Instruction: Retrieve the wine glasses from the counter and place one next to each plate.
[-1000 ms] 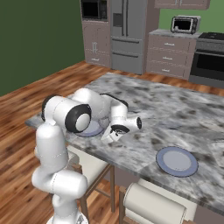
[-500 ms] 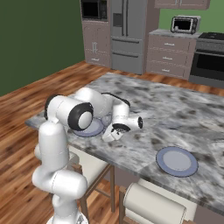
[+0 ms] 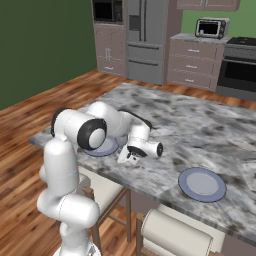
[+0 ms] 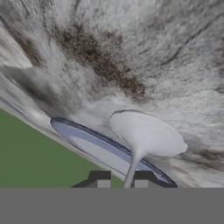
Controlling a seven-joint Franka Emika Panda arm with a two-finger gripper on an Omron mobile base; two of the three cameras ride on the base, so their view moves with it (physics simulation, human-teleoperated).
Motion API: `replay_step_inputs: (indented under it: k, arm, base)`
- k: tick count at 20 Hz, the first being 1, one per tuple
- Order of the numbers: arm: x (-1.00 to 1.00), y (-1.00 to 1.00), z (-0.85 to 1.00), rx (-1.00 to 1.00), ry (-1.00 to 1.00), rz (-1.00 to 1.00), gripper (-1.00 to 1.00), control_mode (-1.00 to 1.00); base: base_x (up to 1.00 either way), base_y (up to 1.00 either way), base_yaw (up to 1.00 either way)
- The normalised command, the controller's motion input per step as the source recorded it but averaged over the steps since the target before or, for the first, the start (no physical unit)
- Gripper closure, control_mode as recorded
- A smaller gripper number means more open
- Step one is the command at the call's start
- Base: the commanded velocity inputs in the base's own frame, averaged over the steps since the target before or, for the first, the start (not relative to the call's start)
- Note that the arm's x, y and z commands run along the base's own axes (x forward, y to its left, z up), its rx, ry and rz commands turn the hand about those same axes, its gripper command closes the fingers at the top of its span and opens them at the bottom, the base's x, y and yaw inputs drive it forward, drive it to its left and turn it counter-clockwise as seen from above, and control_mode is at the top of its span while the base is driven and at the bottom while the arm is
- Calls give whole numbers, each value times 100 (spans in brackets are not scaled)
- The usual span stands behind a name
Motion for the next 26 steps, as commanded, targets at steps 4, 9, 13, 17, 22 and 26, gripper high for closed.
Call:
replay_step_inputs:
  k: [4,9,13,17,22,26]
  arm:
    - [2,0,-24,0,-18,0,100,-100]
    - [9,0,-29,0,-10,0,-100,-100]
    - [11,0,-17,0,0,0,-100,-100]
    - [11,0,-7,0,16,0,-100,-100]
    - [10,0,-8,0,17,0,-100,-100]
    - [15,-1,-21,0,42,0,-100,-100]
  base:
    - [0,0,0]
    - [0,0,0]
    - [0,0,0]
    - [0,0,0]
    - [0,0,0]
    - [0,0,0]
